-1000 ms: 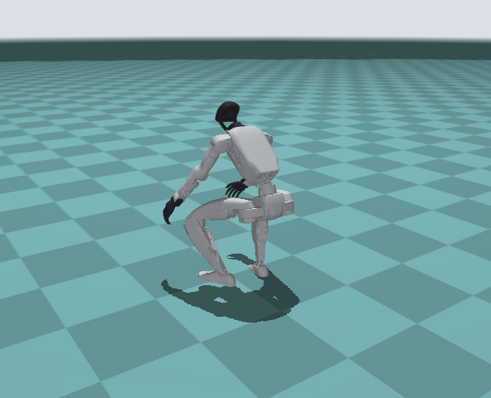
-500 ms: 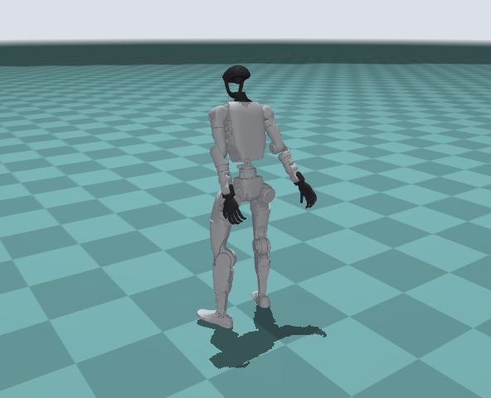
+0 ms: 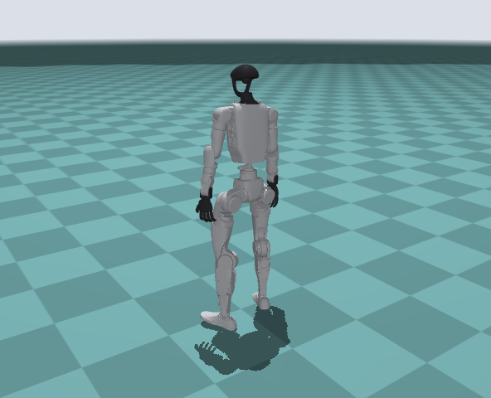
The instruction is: In place motions
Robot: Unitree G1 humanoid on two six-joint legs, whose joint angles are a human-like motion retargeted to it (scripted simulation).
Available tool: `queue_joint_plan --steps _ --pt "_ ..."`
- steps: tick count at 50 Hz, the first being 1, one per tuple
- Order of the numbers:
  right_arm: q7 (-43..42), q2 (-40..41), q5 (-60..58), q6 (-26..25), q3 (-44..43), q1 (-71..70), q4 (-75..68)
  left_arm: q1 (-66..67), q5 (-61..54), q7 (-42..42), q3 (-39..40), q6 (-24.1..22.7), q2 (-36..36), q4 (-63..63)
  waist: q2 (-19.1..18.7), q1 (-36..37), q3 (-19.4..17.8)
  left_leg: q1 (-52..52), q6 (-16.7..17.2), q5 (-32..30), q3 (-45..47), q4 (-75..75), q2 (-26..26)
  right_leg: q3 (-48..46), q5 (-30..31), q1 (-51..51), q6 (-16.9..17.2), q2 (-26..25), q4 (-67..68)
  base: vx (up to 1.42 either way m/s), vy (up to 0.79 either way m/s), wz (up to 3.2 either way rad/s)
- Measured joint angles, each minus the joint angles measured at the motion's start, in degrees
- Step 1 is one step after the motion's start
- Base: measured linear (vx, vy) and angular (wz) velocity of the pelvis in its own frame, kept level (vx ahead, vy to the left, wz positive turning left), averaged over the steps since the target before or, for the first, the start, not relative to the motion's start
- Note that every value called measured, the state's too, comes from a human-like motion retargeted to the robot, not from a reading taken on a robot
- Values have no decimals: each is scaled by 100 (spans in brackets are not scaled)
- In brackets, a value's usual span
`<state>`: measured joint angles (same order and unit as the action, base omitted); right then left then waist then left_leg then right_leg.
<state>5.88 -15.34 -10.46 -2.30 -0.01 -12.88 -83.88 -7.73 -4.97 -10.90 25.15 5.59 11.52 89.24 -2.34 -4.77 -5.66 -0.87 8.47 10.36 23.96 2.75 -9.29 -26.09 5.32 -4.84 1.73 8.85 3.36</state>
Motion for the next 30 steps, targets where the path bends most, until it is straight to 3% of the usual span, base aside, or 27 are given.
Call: queue_joint_plan --steps 4,10,13,18,25,30 --pt "83 111 250 98 128 -1192 378 -1114 216 184 -599 4 393 -200 91 181 -386 -572 -39 278 74 755 -257 151 -344 -744 -56 228 1011 -28 -4 -31" --pt "-111 -92 631 549 426 -2764 1686 -2757 295 293 -1715 -445 1159 -1159 140 179 -592 -3261 37 1373 -503 3697 -965 480 -1330 -2945 -8 564 3303 -52 -11 22" --pt "27 -324 493 561 383 -3394 2107 -3518 983 -33 -2093 -703 1589 -1591 180 236 -660 -4490 -47 1811 -737 5232 -1111 883 -1723 -4081 -22 677 4632 -8 -2 4" --pt "-69 -842 924 731 639 -4677 2398 -5091 1053 533 -2575 -860 2091 -1815 260 455 -1124 -6463 -192 2330 -1122 7512 -1500 1282 -2242 -5953 -111 682 6658 -36 -6 -17" --pt "-511 -1605 1369 950 1249 -6164 2542 -6703 750 1166 -2566 -902 2332 -1911 390 487 -2068 -8502 -707 2798 -1618 9977 -1758 1407 -2832 -7873 -604 725 9151 -21 0 -5" --pt "-889 -1623 1449 1217 1718 -6061 2541 -6422 915 1700 -2633 -1171 2245 -1845 577 320 -2413 -8908 -1153 3139 -1614 11276 -1821 1442 -3222 -8487 -1114 915 10631 -10 2 4"
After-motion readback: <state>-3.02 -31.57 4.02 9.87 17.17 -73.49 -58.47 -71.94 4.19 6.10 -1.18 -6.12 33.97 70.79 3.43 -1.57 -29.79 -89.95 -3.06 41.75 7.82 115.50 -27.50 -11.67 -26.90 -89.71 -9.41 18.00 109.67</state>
